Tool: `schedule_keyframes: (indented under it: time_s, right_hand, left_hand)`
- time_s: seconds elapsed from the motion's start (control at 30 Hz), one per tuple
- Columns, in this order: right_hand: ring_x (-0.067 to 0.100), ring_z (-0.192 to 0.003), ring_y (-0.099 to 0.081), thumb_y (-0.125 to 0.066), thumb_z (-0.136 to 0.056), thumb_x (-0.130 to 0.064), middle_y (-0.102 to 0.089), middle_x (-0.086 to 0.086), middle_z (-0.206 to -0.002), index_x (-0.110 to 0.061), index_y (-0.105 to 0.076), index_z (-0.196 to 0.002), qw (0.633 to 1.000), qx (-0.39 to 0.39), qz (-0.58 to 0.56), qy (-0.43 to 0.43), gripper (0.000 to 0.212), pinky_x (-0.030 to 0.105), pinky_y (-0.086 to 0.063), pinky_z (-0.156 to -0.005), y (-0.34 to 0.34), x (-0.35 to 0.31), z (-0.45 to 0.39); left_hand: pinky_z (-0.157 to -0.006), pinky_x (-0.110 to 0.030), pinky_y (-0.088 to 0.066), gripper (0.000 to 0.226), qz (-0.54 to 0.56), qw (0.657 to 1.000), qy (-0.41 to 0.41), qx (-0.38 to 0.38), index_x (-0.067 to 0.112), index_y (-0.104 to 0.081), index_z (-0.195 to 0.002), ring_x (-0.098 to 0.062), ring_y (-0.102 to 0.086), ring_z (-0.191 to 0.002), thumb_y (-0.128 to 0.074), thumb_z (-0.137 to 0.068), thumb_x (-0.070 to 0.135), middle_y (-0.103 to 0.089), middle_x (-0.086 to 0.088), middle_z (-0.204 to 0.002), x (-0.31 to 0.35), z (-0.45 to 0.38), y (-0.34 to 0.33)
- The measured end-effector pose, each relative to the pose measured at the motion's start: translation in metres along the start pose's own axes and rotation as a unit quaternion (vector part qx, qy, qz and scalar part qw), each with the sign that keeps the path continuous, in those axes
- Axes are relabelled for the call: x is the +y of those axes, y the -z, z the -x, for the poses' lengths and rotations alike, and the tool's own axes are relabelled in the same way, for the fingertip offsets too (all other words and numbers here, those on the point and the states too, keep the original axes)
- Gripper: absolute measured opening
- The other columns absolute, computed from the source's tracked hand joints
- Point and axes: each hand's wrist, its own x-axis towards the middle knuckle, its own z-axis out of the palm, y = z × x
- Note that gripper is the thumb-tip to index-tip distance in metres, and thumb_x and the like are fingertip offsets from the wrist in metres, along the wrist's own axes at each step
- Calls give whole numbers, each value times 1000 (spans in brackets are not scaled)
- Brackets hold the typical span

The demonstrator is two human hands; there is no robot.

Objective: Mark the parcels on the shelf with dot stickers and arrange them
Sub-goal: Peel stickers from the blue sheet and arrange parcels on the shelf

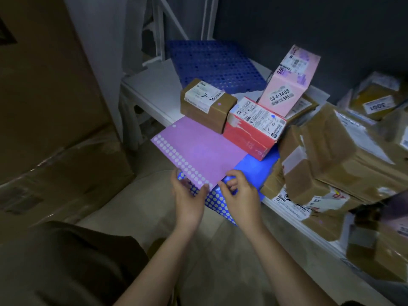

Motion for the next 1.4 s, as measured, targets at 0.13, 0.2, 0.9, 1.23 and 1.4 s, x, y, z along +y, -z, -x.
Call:
schedule_keyframes:
  time_s: [0.13, 0.2, 0.9, 1.23, 1.4]
  right_hand:
    - [-3, -69, -64, -74, -81, -11, -68, -12, -71, -26, -54, -85, 980, -3, -153, -131, 26, 11, -46, -68, -13, -6, 2]
    - [5, -73, -68, -73, -80, -4, -71, -6, -74, -27, -55, -84, 960, 6, -219, -172, 30, 18, -50, -71, -20, -6, 2]
    - [2, -77, -65, -60, -88, 6, -69, -12, -78, -37, -58, -103, 952, 23, -286, -109, 45, 16, -50, -78, -33, -8, 1]
    - [6, -82, -68, -64, -88, -2, -73, 0, -90, -27, -58, -122, 966, 8, -244, -84, 42, 20, -51, -83, -29, -1, -2]
    - [8, -78, -68, -64, -86, 1, -72, -9, -79, -41, -55, -109, 955, 13, -279, -96, 49, 23, -52, -81, -26, -3, -3]
  left_hand:
    - [-90, -25, -25, 42, -256, 951, -168, 46, 22, -62, -118, -17, -35, -105, -74, -78, 17, -42, -5, -114, 1, -7, 7]
    - [-88, -37, -31, 31, -354, 904, -234, 50, 27, -68, -108, -23, -35, -102, -73, -77, 26, -48, -9, -113, 0, -11, 10]
    - [-73, -29, -30, 25, -435, 781, -445, -54, 25, -75, -91, -16, -51, -86, -53, -85, 36, -68, 7, -89, 3, -39, 20]
    - [-67, -33, -47, 25, -395, 821, -388, -137, 23, -75, -83, -23, -60, -73, -54, -83, 37, -68, 7, -83, 7, -48, 20]
    - [-74, -32, -45, 27, -335, 866, -344, -144, 24, -75, -85, -17, -58, -79, -52, -84, 39, -67, 10, -85, 8, -48, 17]
